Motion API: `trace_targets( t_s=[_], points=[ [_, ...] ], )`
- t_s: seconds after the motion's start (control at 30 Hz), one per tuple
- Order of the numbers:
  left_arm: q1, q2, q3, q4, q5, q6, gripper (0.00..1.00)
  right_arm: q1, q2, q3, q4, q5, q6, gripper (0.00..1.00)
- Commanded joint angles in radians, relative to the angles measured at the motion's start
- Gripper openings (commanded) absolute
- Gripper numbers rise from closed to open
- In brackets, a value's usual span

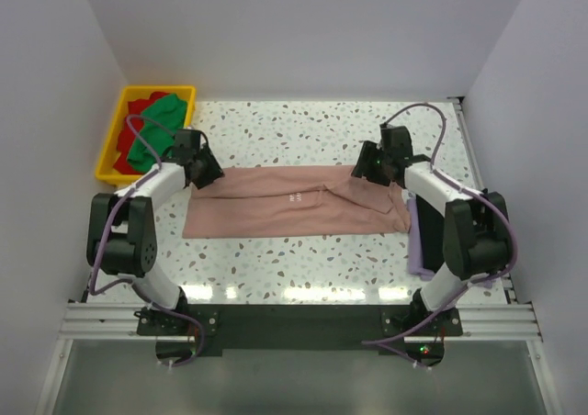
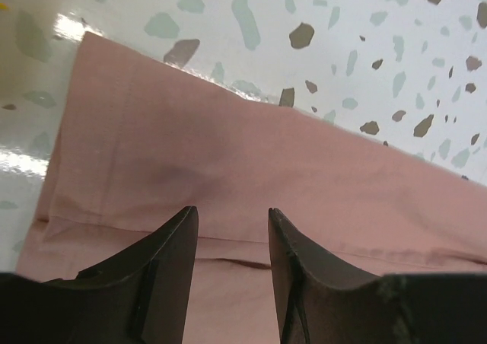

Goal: Fold and stack the t-shirts
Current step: Fold the tshirt

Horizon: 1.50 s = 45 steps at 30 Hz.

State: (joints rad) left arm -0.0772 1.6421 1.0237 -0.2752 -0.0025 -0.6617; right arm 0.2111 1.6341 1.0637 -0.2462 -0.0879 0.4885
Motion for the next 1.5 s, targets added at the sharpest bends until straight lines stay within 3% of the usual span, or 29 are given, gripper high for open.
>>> trace_targets(
  t_s=[0.0,0.23,0.33,0.43,0.53,0.57,0.7,1.1,1.47],
  points=[
    [-0.022,0.041,0.058,0.027,0.058,0.034,0.46,0.017,0.062,0.07,0.035,0.059,-0.041,0.58],
    [-0.044,0.064,0.064,0.034,0.072,0.039,0.45,0.085,0.148,0.131,0.044,0.108,-0.047,0.58],
    [-0.045,0.07,0.068,0.033,0.075,0.042,0.45,0.106,0.156,0.124,0.045,0.117,-0.042,0.52],
    [-0.047,0.073,0.068,0.031,0.075,0.043,0.45,0.128,0.142,0.102,0.045,0.122,-0.033,0.33],
    [-0.047,0.073,0.07,0.028,0.076,0.045,0.44,0.132,0.112,0.073,0.05,0.105,-0.021,0.22],
    [-0.047,0.073,0.07,0.028,0.078,0.045,0.44,0.134,0.099,0.062,0.051,0.096,-0.013,0.13],
    [-0.049,0.074,0.07,0.028,0.079,0.045,0.43,0.139,0.026,0.007,0.056,0.089,0.007,0.0],
    [-0.052,0.087,0.07,0.028,0.088,0.037,0.43,0.208,-0.166,-0.205,0.131,0.01,0.073,0.0],
    [-0.056,0.082,0.081,0.028,0.105,0.047,0.43,0.3,-0.183,-0.286,0.202,0.039,0.087,0.16]
  ],
)
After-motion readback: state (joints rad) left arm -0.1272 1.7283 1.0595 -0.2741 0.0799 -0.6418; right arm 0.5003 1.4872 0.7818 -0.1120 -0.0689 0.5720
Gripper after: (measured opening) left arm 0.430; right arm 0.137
